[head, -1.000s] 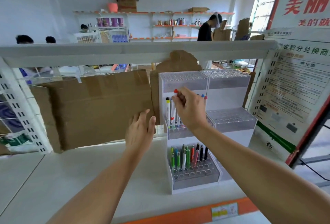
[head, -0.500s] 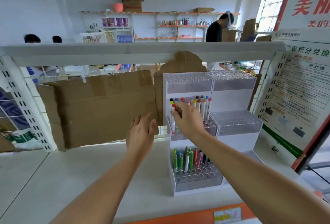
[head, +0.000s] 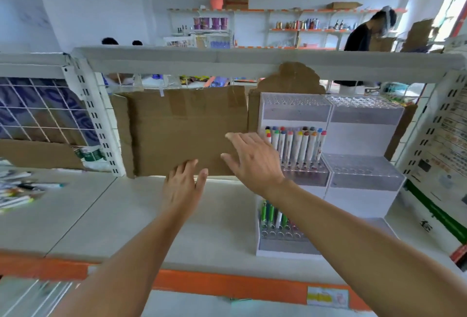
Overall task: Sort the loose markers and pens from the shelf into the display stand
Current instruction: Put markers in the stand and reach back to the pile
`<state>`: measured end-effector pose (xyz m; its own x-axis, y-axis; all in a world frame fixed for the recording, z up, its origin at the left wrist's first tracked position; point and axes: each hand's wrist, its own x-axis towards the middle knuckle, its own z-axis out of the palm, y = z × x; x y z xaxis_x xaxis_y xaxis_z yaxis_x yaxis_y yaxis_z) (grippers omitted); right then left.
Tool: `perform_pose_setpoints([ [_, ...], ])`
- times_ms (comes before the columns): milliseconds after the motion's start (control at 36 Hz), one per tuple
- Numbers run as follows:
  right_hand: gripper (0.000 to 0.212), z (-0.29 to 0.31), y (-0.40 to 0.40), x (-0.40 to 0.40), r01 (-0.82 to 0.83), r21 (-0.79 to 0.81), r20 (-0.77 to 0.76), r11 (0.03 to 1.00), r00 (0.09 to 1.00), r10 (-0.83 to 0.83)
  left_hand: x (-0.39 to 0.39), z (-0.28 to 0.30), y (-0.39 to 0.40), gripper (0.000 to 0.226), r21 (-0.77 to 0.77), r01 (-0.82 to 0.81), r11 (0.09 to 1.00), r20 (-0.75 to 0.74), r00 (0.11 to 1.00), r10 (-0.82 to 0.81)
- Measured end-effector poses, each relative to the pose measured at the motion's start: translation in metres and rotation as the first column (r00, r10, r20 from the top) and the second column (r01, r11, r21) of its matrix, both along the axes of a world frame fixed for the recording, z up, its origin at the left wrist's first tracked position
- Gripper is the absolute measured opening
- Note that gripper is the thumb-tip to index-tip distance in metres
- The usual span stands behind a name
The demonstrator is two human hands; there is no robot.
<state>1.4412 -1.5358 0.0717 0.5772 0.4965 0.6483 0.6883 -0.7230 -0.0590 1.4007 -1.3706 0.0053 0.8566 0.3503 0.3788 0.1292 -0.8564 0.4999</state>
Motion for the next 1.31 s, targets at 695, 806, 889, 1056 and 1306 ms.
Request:
perform_pose_setpoints([
  [695,0.065,-0.058,0.252,-0.091,-0.329,-0.38,-0.42,0.864,0.894,0.156,-0.232,-0.042,0.222,0.073,0.159,-0.503,0.85,-0.432,0.738,0.518],
  [806,0.064,-0.058,0.302,-0.113,-0.353,-0.381,-0.428,0.855,0.887,0.175,-0.257,-0.038,0.263,0.079,0.183,-0.5,0.847,-0.439,0.729,0.525],
  [889,0.063,-0.06,0.337,-0.129,-0.378,-0.37,-0.456,0.849,0.87,0.188,-0.275,-0.039,0.293,0.091,0.163,-0.506,0.847,-0.435,0.734,0.522],
  [1056,0.062,-0.073,0.392,-0.148,-0.39,-0.405,-0.472,0.827,0.864,0.176,-0.299,-0.051,0.341,0.072,0.16,-0.504,0.849,-0.469,0.718,0.515],
  [1306,0.053,-0.083,0.46,-0.137,-0.377,-0.449,-0.482,0.81,0.866,0.136,-0.296,-0.063,0.396,0.067,0.122,-0.51,0.851,-0.491,0.714,0.499],
])
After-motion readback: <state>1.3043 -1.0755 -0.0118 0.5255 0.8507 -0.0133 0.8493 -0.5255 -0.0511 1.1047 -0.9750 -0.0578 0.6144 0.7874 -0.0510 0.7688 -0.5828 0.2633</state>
